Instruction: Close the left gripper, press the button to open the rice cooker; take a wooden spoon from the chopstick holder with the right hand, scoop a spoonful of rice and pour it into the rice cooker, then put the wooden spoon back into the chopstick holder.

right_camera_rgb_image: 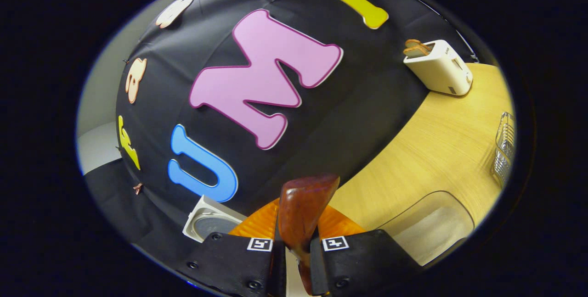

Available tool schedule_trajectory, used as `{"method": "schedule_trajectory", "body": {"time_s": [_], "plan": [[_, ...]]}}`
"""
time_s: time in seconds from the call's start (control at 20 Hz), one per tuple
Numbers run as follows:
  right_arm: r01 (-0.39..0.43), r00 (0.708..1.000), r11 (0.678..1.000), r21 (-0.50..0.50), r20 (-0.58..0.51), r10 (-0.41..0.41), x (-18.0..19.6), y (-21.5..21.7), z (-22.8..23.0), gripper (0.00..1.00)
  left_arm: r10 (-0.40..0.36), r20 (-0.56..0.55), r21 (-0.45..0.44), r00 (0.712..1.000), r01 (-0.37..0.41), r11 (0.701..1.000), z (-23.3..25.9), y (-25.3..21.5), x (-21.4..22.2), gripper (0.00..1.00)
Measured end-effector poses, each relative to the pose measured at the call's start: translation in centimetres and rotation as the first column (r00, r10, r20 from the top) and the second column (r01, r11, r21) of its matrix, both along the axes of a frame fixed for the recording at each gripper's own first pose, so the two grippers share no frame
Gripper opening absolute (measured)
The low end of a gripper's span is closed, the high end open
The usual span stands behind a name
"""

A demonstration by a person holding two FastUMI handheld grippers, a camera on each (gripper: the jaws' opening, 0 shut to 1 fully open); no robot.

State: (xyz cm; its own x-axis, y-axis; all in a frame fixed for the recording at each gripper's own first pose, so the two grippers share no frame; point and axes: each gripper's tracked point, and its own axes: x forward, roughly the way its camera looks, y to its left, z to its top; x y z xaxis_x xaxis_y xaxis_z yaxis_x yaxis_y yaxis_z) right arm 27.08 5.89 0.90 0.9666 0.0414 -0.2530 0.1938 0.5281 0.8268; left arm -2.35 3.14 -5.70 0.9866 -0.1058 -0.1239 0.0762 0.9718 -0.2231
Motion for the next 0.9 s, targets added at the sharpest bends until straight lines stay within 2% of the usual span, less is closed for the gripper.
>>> {"method": "schedule_trajectory", "body": {"time_s": [0.45,0.65,0.9], "plan": [[-0.134,0.990,0.990,0.050,0.061,0.131,5.0,11.5,3.9,0.24,0.056,-0.001,-0.011,0.998,-0.056,0.998,0.0,3.3,-0.9,0.92],[-0.192,0.978,0.981,0.025,0.081,0.190,6.9,16.8,4.3,0.24,0.089,-0.006,-0.014,0.996,-0.089,0.996,-0.3,5.0,-1.3,0.92],[-0.246,0.965,0.968,-0.054,0.083,0.250,8.8,22.6,3.4,0.24,0.119,-0.018,-0.013,0.993,-0.119,0.993,-0.7,6.8,-1.5,0.92]]}}
